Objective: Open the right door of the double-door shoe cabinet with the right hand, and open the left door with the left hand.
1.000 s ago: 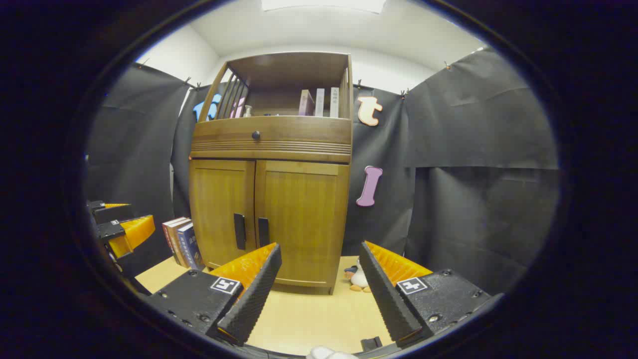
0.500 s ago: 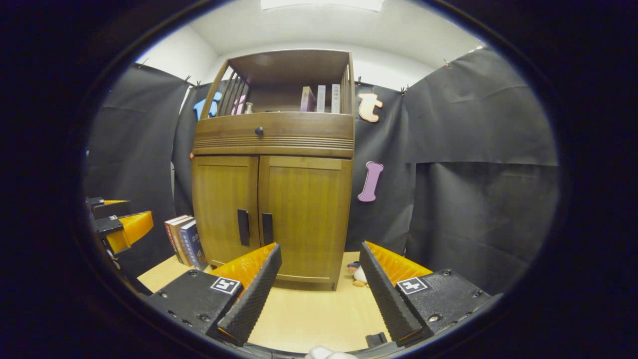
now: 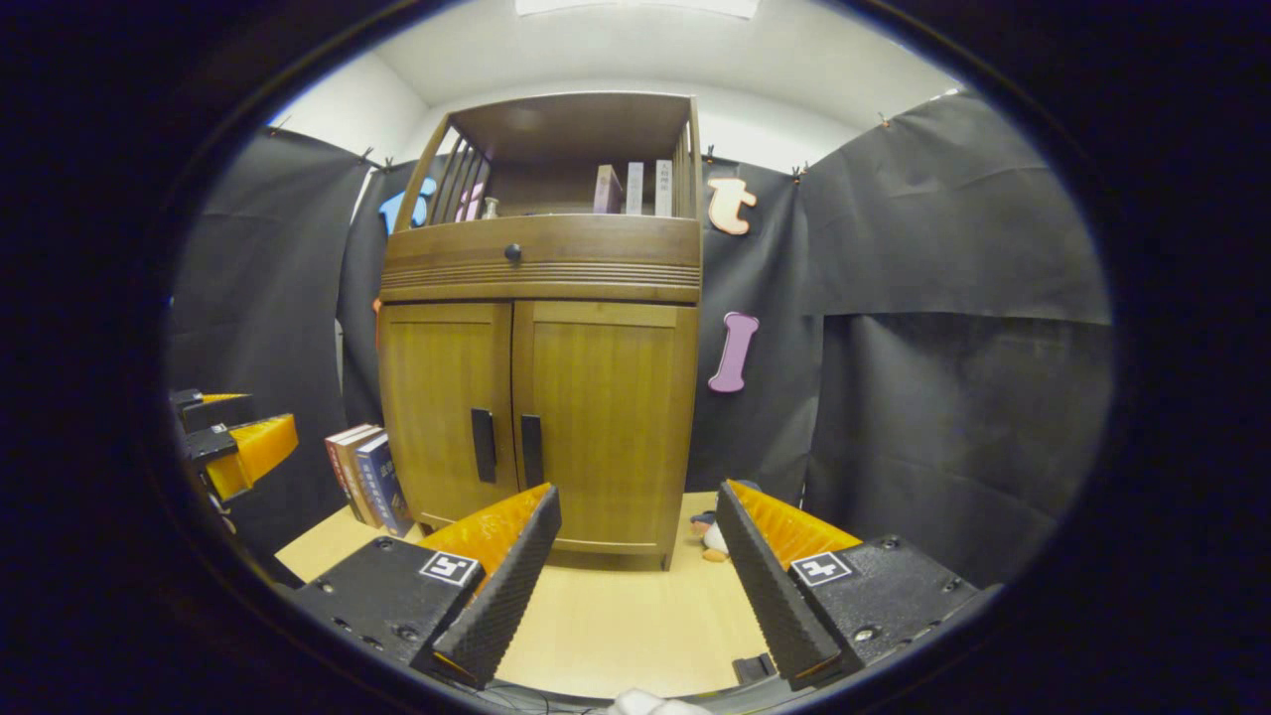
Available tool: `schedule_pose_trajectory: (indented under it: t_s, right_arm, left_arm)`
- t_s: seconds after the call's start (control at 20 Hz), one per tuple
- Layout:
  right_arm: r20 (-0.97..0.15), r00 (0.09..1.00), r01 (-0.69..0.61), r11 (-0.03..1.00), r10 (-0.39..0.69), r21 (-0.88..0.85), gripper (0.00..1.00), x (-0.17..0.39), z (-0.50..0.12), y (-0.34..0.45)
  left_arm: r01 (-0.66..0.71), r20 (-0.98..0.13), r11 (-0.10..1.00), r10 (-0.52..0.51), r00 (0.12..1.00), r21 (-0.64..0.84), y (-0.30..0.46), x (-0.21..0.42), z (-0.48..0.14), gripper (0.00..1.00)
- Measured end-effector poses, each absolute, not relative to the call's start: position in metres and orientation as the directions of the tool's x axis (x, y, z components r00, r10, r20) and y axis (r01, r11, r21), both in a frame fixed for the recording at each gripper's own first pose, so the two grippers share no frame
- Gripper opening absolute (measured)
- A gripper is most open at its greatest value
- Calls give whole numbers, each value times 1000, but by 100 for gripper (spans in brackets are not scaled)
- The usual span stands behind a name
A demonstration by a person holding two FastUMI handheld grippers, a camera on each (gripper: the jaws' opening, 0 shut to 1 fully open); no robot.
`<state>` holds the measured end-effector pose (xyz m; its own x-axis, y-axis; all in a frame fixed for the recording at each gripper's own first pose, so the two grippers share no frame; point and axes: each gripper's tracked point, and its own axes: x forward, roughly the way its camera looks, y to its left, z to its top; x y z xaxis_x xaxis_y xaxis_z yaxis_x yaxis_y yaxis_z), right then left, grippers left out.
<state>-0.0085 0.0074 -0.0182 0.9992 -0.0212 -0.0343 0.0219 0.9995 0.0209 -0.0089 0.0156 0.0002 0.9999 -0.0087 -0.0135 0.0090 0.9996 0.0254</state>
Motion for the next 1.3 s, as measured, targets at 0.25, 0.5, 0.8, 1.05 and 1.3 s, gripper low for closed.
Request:
schedule_pose_trajectory:
  t_s: [0.25, 0.5, 0.8, 1.05, 1.3]
  right_arm:
    - [-20, 1000, 25, 1000, -24, 18, 100, 4, -20, 9]
    - [-19, 1000, -10, 1000, 11, 18, 99, 57, -26, 32]
    - [-26, 998, -62, 998, 63, 18, 99, 150, -33, 77]
    - [-69, 995, -72, 997, 74, 28, 100, 225, -49, 112]
    - [-133, 986, -99, 995, 100, 16, 96, 278, -72, 143]
  left_arm:
    - [20, -16, 999, -20, 1000, 32, 14, -10, 2, 96]
    - [5, -10, 999, -5, 1000, 39, 21, -14, 9, 96]
    - [-26, -12, 999, 26, 1000, 36, 31, -17, 18, 96]
    - [-73, -24, 996, 74, 997, 43, 49, -12, 21, 96]
    - [-119, -55, 992, 121, 991, 36, 63, -14, 17, 96]
